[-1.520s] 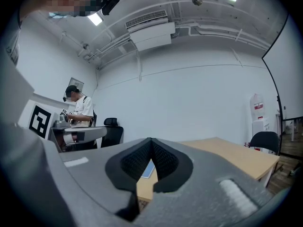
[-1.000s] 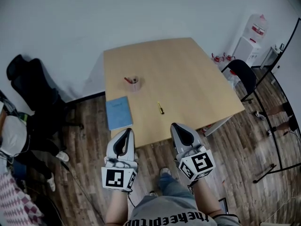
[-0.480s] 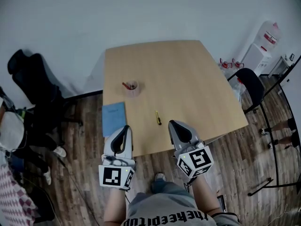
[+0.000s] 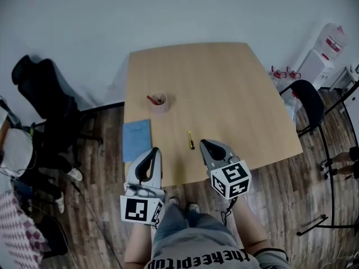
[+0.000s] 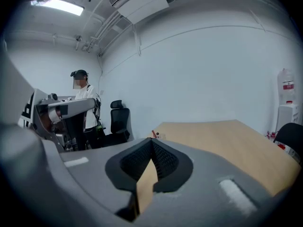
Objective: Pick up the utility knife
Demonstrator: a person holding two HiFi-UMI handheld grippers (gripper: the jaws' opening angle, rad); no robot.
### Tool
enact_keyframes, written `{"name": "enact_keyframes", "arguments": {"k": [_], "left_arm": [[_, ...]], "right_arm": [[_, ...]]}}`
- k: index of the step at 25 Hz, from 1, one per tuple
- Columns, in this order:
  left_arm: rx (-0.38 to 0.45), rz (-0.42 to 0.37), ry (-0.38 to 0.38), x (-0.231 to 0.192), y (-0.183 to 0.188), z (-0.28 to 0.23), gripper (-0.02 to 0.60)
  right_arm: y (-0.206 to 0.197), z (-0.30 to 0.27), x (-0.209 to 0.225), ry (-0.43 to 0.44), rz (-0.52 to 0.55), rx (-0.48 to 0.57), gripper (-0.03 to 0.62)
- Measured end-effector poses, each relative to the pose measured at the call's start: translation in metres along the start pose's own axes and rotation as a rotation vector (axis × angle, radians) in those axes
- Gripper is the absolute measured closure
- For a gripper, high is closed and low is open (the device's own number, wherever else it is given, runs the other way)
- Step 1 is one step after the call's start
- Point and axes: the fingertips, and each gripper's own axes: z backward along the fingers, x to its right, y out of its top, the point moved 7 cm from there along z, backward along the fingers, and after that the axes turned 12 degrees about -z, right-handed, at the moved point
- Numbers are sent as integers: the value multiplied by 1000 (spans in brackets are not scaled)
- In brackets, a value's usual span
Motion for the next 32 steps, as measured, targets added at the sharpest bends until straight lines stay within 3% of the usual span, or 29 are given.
{"name": "enact_keyframes", "arguments": {"k": [19,32], "left_arm": [[-69,40,-62,-28,-33,-16,561],[-98,60,-64,-46,-50,-20,561]], "right_arm": [[-79,-65,42,-146,-176,-359,588],[-115,-99,55,-218,-213,-488,502]]}}
